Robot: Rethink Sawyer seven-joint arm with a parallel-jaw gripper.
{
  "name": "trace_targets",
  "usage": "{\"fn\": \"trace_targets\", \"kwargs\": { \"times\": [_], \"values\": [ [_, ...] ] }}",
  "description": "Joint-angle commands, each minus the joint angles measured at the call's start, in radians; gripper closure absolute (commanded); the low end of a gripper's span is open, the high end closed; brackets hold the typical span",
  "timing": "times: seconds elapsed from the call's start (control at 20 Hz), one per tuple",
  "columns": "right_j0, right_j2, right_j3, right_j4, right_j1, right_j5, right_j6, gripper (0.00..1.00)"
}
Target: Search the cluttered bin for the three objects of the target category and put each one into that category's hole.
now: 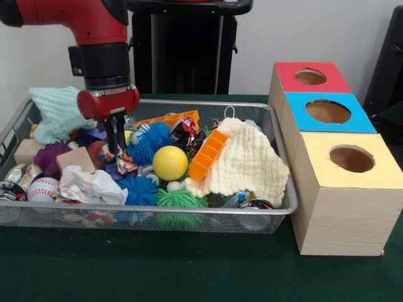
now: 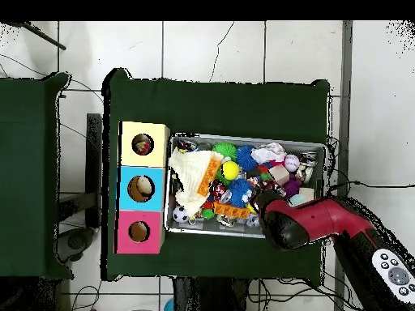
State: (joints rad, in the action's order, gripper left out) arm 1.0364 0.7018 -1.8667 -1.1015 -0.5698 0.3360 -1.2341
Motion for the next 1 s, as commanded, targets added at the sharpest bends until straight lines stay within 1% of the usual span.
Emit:
{"fn": "trace_targets", "kwargs": {
  "times": [0.05, 0.15, 0.25, 0.45, 0.6, 1.0],
  "values": [
    [-0.006, 0.039, -0.157, 0.131, -0.195, 0.055, -0.045, 1.0],
    [0.007, 0.082, -0.194, 0.223, -0.267, 0.103, -0.026, 1.0],
    [0.002, 0.109, -0.207, 0.295, -0.306, 0.134, -0.018, 1.0],
    [-0.027, 0.134, -0.218, 0.407, -0.371, 0.171, -0.013, 1.0],
    [-0.046, 0.133, -0.229, 0.452, -0.406, 0.161, -0.026, 1.0],
    [-0.157, 0.058, -0.246, 0.533, -0.439, 0.125, -0.127, 1.0]
  ]
}}
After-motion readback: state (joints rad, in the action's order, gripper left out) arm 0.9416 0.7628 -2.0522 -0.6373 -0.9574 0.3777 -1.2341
